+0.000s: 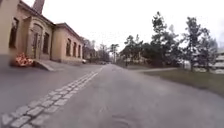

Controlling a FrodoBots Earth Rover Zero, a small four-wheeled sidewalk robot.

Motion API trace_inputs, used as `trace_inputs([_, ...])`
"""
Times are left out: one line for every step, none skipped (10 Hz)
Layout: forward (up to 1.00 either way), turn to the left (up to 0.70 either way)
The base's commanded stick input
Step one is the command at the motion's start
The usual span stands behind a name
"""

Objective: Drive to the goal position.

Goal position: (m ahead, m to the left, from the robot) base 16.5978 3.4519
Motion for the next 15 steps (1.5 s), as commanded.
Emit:
trace_inputs([1.0, 0.0])
trace_inputs([1.0, 0.0])
trace_inputs([1.0, 0.0])
trace_inputs([1.0, 0.0])
trace_inputs([1.0, 0.0])
trace_inputs([1.0, 0.0])
trace_inputs([1.0, 0.0])
trace_inputs([1.0, 0.0])
trace_inputs([1.0, 0.18])
trace_inputs([1.0, 0.34])
trace_inputs([1.0, 0.4])
trace_inputs([1.0, 0.25])
trace_inputs([1.0, 0.04])
trace_inputs([1.0, 0.0])
trace_inputs([1.0, 0.0])
